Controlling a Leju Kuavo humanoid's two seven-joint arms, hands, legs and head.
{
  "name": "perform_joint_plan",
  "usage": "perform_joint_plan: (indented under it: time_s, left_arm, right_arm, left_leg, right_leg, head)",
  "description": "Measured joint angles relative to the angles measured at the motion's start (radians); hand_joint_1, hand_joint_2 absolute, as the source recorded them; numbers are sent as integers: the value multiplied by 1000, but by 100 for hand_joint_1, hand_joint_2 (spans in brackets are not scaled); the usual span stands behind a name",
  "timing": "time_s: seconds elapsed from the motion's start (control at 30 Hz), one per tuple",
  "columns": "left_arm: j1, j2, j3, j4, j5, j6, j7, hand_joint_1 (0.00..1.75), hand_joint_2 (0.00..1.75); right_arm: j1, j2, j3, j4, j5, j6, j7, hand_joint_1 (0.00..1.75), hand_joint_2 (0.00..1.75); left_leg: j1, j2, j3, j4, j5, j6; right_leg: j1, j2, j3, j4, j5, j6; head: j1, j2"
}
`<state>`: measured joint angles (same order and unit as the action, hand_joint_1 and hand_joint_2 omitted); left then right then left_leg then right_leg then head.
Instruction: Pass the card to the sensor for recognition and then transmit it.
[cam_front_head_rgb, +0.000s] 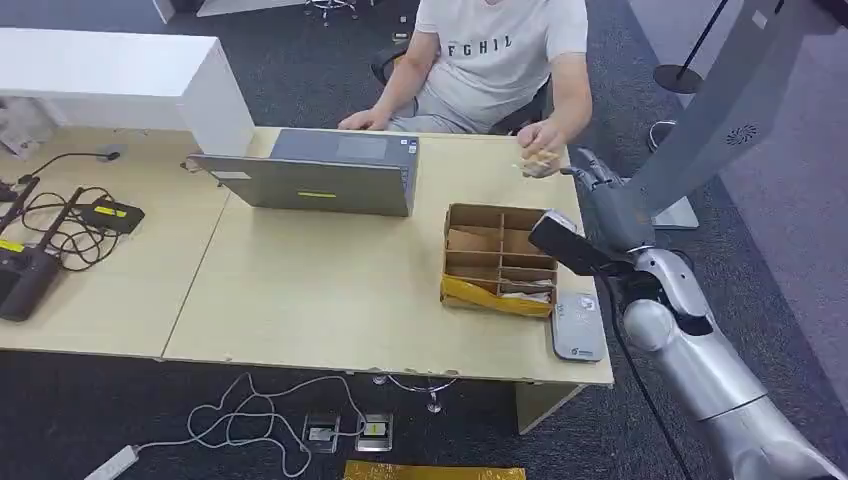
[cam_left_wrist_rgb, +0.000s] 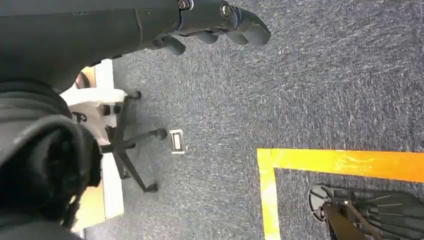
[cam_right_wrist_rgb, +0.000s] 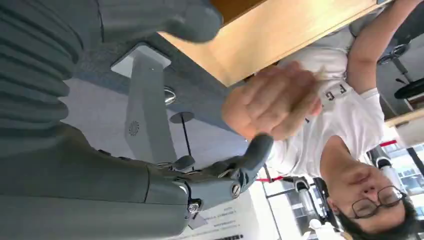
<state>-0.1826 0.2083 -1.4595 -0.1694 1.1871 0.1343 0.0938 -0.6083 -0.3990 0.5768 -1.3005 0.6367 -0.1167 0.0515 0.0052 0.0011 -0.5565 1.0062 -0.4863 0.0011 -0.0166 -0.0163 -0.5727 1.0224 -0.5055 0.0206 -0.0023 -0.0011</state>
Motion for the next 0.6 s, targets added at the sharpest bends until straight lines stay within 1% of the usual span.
perform_joint_plan:
  time_s: [0.3,0.43,0.6]
  left_arm:
    - [0,0,-1,0,-8,-2,-7,0,0]
    - [1,0,-3,0,-7,0,-7,0,0]
    - [1,0,-3,0,2,2,-7,0,0]
  right_arm:
    - [20,-10,-19,-18,4,5,23,0,175]
    - [37,-14,-34,-37,38,7,37,0,175]
    - [52,-23,-45,-65,29,38,63,0,175]
  left_leg:
    - [0,0,0,0,0,0]
    - [0,0,0,0,0,0]
    - [0,0,0,0,0,0]
  right_leg:
    - [0,0,0,0,0,0]
    - [0,0,0,0,0,0]
    - [0,0,0,0,0,0]
  head:
    - [0,0]
    - [1,0]
    - [0,0]
